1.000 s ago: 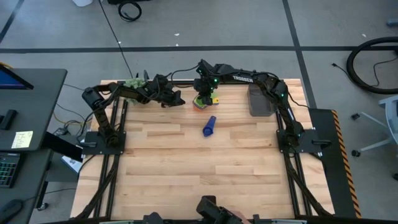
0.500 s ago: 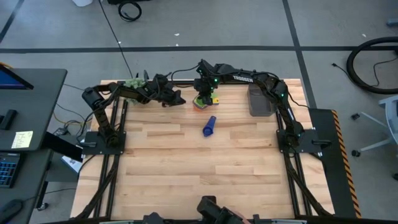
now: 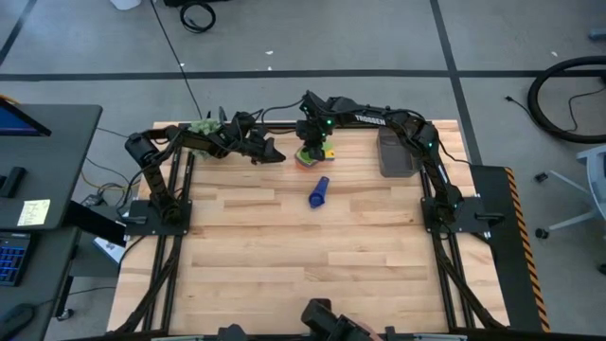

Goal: Nest measuring cups in basket
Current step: Put the stack of measuring cups into the black bin

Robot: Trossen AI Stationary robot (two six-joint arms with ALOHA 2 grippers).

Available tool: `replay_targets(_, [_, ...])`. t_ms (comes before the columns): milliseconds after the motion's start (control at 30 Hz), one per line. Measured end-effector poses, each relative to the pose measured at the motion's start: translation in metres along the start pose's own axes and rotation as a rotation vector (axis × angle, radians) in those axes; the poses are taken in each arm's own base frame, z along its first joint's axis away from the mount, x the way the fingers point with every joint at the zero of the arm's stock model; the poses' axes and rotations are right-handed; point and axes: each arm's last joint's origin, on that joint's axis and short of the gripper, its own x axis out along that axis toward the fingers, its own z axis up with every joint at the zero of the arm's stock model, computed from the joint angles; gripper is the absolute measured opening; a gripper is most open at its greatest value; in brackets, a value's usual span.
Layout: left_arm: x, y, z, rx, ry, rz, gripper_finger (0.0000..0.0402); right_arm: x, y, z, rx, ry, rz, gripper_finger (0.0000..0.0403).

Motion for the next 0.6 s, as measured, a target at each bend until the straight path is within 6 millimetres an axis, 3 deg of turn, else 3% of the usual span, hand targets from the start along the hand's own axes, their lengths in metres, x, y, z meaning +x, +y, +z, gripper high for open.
replay_targets(600, [0.000,-0.001,0.000,0.007,0.000,-0.008,0.0141,-0.031,0.003,-0.008,0.048,0.098,-0.020,0.0073])
